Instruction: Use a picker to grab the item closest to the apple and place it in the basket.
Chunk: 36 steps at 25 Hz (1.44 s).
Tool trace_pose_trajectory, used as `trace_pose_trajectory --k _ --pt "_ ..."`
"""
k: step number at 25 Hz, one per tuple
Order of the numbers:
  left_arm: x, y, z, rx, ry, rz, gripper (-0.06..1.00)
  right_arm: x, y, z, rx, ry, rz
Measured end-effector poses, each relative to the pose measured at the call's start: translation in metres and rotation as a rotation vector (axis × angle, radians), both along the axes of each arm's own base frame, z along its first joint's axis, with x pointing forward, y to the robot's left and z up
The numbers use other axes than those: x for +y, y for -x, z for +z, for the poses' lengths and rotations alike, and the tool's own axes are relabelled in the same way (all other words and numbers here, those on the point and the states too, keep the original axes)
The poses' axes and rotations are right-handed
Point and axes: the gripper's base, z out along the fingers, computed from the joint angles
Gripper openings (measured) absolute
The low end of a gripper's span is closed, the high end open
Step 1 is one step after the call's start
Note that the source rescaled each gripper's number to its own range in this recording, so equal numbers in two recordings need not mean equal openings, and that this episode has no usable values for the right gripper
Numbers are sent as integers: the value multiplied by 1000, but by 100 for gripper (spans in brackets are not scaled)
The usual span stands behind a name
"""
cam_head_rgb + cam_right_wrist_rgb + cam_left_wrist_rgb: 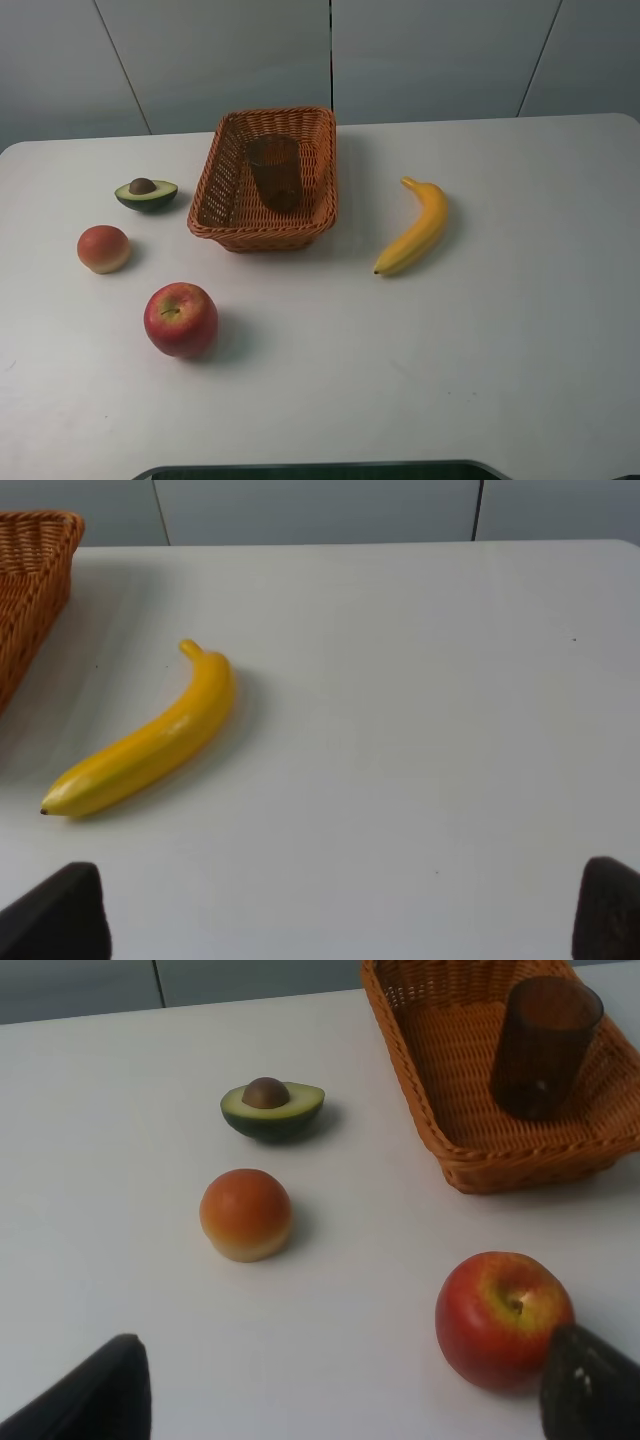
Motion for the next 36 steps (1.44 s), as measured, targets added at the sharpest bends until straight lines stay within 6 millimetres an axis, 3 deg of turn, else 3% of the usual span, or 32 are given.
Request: trace_pose_trajectory --k 36 --pt "2 0 0 -4 -37 9 100 0 0 0 0 -3 -2"
